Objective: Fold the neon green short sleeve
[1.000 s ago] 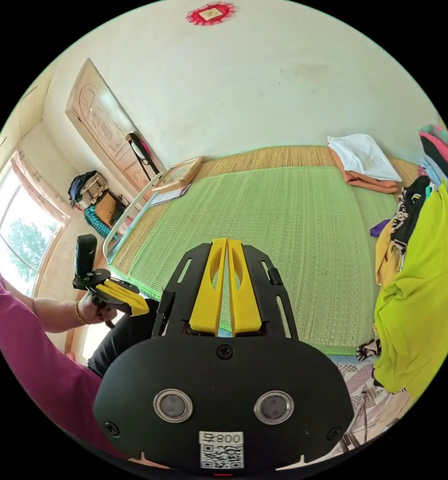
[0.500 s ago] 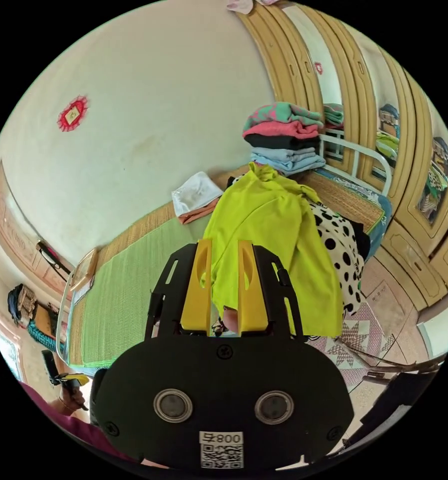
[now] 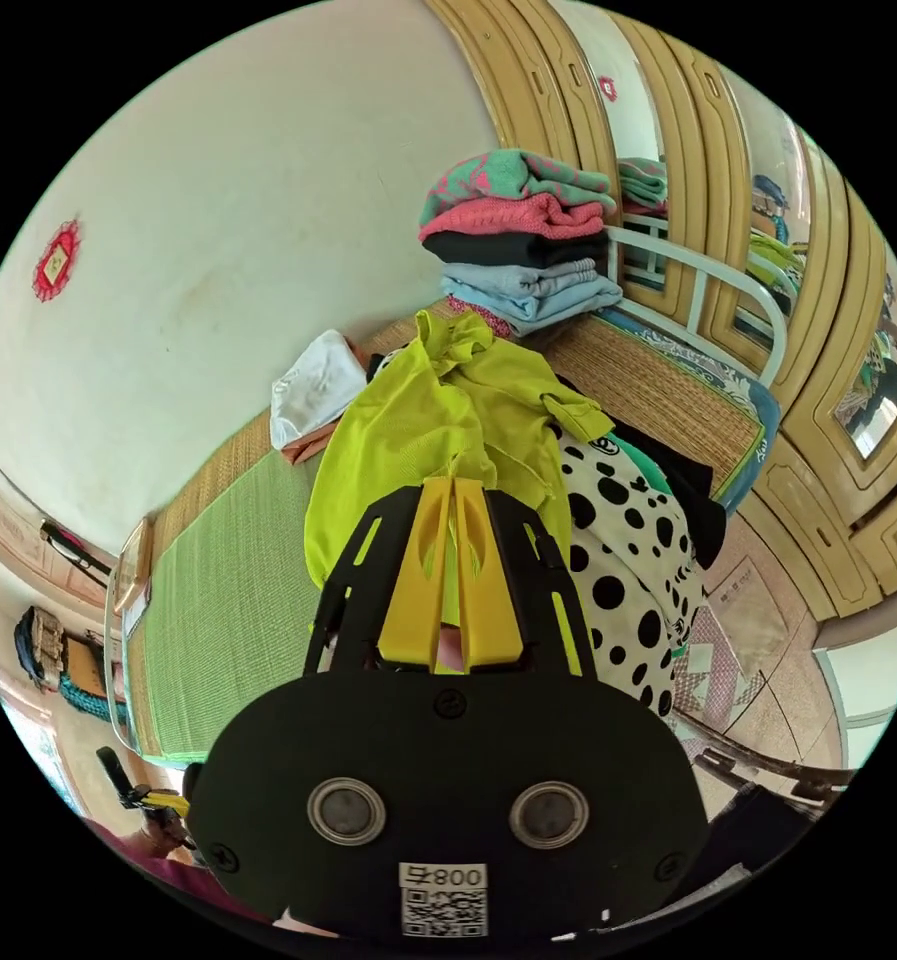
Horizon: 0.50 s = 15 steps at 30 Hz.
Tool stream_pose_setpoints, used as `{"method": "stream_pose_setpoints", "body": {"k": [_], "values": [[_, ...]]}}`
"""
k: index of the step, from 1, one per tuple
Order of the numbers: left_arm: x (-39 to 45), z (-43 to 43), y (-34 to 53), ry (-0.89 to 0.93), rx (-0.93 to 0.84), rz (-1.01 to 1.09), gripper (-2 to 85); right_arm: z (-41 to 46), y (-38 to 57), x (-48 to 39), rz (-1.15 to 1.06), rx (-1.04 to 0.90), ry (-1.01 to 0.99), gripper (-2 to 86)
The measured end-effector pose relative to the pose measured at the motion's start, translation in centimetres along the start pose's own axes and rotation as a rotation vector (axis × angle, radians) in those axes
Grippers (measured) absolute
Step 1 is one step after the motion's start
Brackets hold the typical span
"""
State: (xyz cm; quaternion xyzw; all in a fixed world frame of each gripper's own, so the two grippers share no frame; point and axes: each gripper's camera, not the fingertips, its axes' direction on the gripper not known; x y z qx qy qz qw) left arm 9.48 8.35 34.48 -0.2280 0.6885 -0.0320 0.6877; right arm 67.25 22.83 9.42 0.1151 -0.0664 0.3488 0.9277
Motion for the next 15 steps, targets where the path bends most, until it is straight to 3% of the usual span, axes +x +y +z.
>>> {"method": "stream_pose_setpoints", "body": {"k": [6, 15], "values": [[1.6, 2.0, -0.4, 0.017, -0.002, 0.068, 2.6, -1.4, 4.0, -2.8, -0.140, 0.035, -0.402, 0.1], [5.5, 2.6, -1.9, 0.064, 0.141, 0.151, 7.9, -1.1, 12.6, -9.5, -0.311, -0.115, -0.675, 0.1]]}}
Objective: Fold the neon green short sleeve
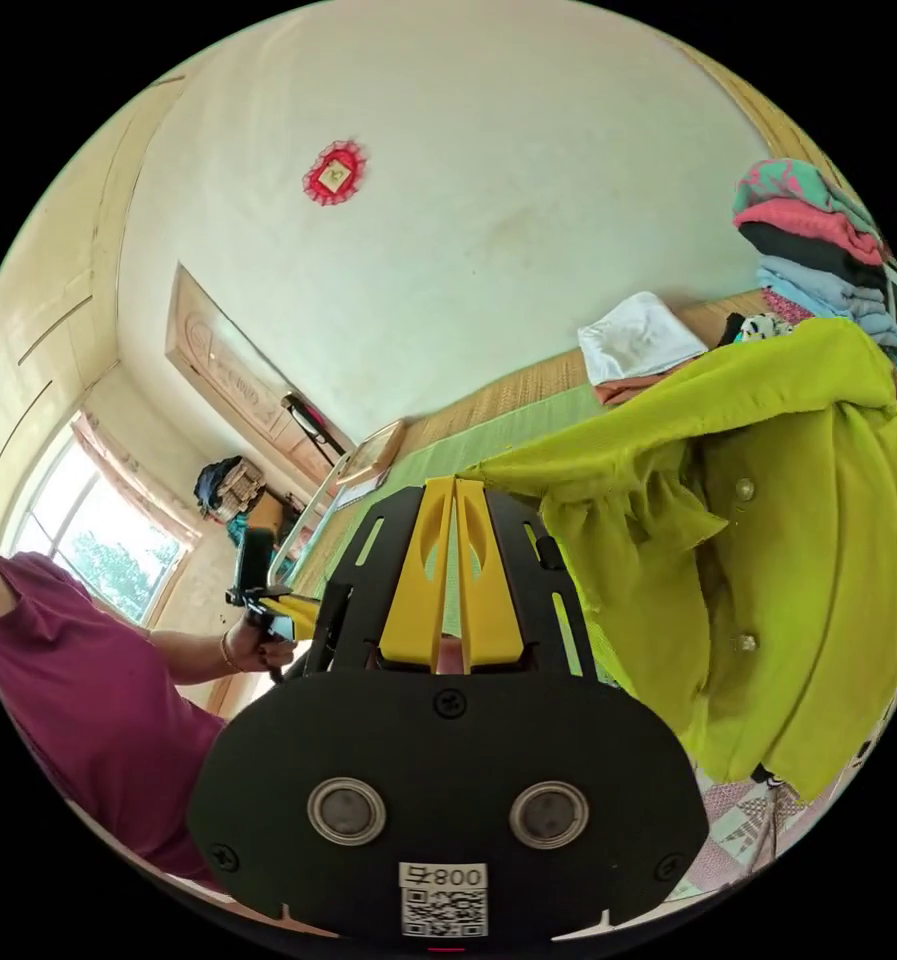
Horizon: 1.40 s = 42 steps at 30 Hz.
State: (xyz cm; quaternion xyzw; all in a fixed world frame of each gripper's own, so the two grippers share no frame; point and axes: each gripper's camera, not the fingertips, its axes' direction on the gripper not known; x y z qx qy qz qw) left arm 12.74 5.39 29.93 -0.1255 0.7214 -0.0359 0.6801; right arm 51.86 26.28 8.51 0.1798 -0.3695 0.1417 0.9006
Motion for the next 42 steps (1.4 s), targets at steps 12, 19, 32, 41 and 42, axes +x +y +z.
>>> {"method": "stream_pose_setpoints", "body": {"k": [12, 19, 32, 41, 42], "values": [[5.8, 6.0, 1.4, -0.269, -0.230, 0.215, 11.4, 2.2, 6.3, 0.4, 0.073, -0.075, -0.122, 0.2], [10.5, 11.1, 1.2, -0.452, -0.327, 0.374, 5.5, 0.7, 6.3, 1.9, 0.072, -0.069, -0.127, 0.5], [15.1, 8.4, 4.4, -0.447, -0.239, 0.283, 0.9, -15.4, 12.6, 18.0, 0.512, 0.292, 0.280, 7.6], [19.3, 6.1, 7.2, -0.443, -0.243, 0.277, 0.8, -20.4, 13.3, 26.3, 0.689, 0.456, 0.236, 9.0], [19.8, 5.7, 7.6, -0.443, -0.243, 0.277, 0.8, -20.2, 13.2, 27.1, 0.703, 0.441, 0.216, 8.7]]}}
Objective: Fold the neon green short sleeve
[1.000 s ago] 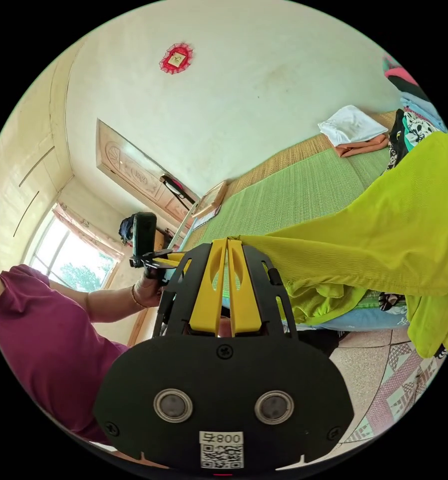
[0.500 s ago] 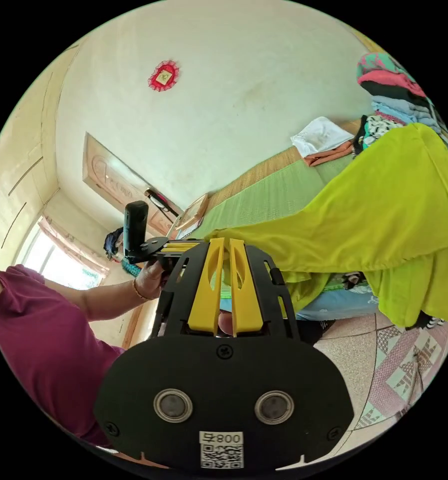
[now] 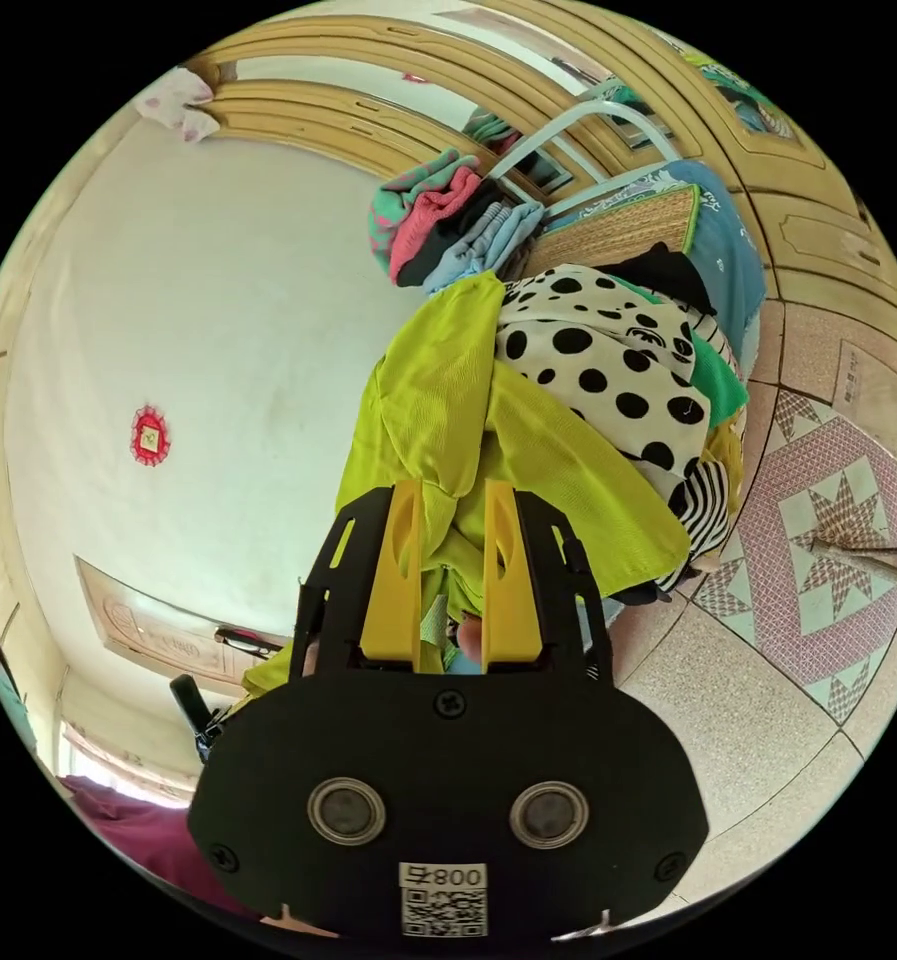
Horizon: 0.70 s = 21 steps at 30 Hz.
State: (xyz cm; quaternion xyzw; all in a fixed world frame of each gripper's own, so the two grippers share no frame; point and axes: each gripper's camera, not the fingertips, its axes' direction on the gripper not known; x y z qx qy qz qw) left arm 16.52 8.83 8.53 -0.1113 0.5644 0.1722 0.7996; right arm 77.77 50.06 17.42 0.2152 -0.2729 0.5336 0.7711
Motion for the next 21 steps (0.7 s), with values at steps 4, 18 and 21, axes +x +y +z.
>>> {"method": "stream_pose_setpoints", "body": {"k": [4, 18, 21], "values": [[1.3, -1.9, 1.3, -0.002, -0.001, 0.003, 0.8, 0.4, -0.4, 1.2, 0.025, -0.037, -0.038, 5.7], [3.7, -21.7, 12.2, 0.088, 0.368, -0.142, 0.7, -12.3, 4.0, -9.5, -0.412, 0.062, -0.400, 1.9], [4.8, -27.9, 15.5, 0.079, 0.496, -0.130, 0.6, -14.8, 5.7, -13.7, -0.541, 0.068, -0.473, 1.8]]}}
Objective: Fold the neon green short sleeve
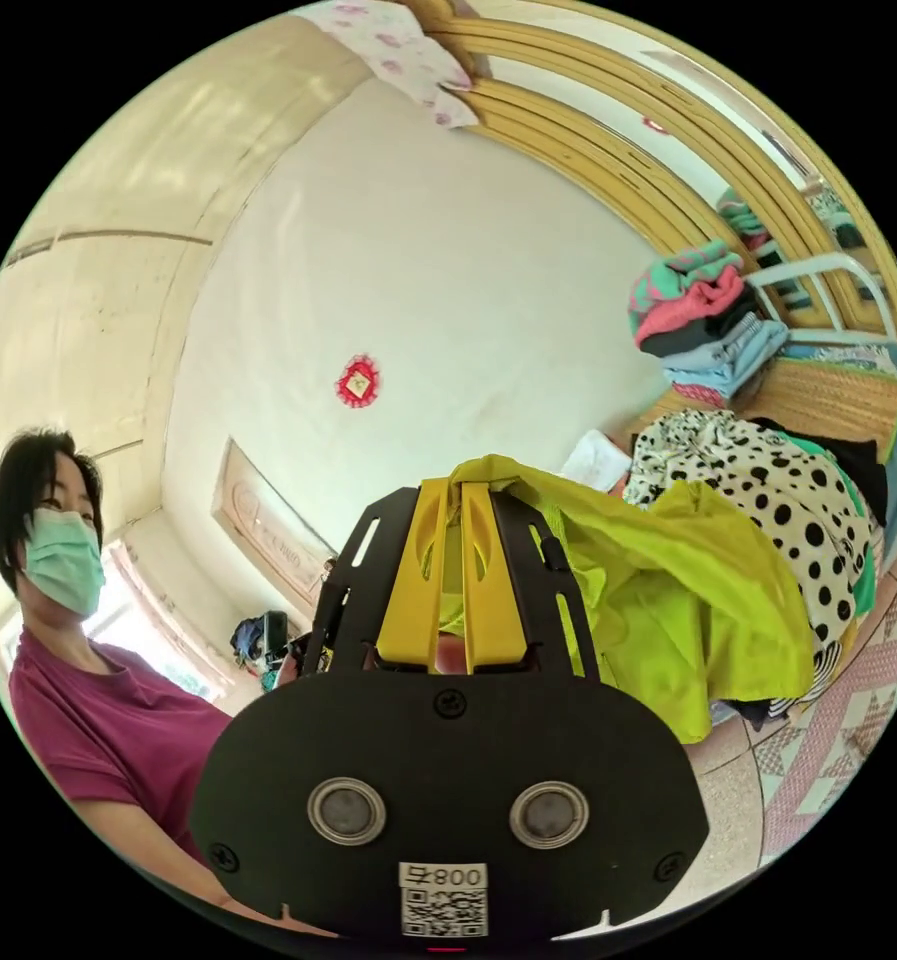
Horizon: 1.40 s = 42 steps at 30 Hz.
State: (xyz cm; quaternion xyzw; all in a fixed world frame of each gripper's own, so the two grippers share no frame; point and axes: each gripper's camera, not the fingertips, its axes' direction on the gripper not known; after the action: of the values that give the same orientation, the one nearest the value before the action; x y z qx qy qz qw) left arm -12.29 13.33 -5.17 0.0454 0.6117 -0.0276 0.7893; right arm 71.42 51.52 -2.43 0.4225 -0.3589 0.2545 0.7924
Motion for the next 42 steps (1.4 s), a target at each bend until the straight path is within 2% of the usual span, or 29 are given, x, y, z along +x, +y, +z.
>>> {"method": "stream_pose_setpoints", "body": {"k": [5, 9, 16, 21, 27, 31, 38, 42], "values": [[3.2, -11.5, 0.6, -0.031, 0.218, 0.076, 0.6, 1.2, -0.4, -8.3, -0.192, -0.024, -0.079, 1.8], [6.3, -21.7, 1.8, -0.045, 0.416, 0.169, 0.5, 1.9, 0.1, -14.4, -0.319, -0.008, -0.216, 1.8], [12.0, -35.6, 5.0, -0.169, 0.650, 0.352, 0.5, 3.0, 1.9, -24.6, -0.555, -0.007, -0.389, 1.6], [15.6, -43.9, 7.9, -0.289, 0.769, 0.472, 0.5, 3.9, 3.5, -28.7, -0.671, -0.023, -0.494, 1.6], [17.3, -49.2, 8.6, -0.421, 0.819, 0.547, 0.5, 6.1, 4.6, -31.7, -0.755, -0.016, -0.514, 1.6], [16.1, -51.5, 7.0, -0.417, 0.821, 0.539, 0.5, 9.1, 4.0, -32.0, -0.751, -0.021, -0.530, 1.6], [10.2, -54.1, 1.2, -0.445, 0.785, 0.456, 0.5, 17.7, 1.7, -32.2, -0.752, -0.084, -0.464, 1.5], [3.2, -54.4, -5.0, -0.471, 0.693, 0.327, 0.6, 27.6, -0.8, -31.2, -0.745, -0.171, -0.342, 1.5]]}}
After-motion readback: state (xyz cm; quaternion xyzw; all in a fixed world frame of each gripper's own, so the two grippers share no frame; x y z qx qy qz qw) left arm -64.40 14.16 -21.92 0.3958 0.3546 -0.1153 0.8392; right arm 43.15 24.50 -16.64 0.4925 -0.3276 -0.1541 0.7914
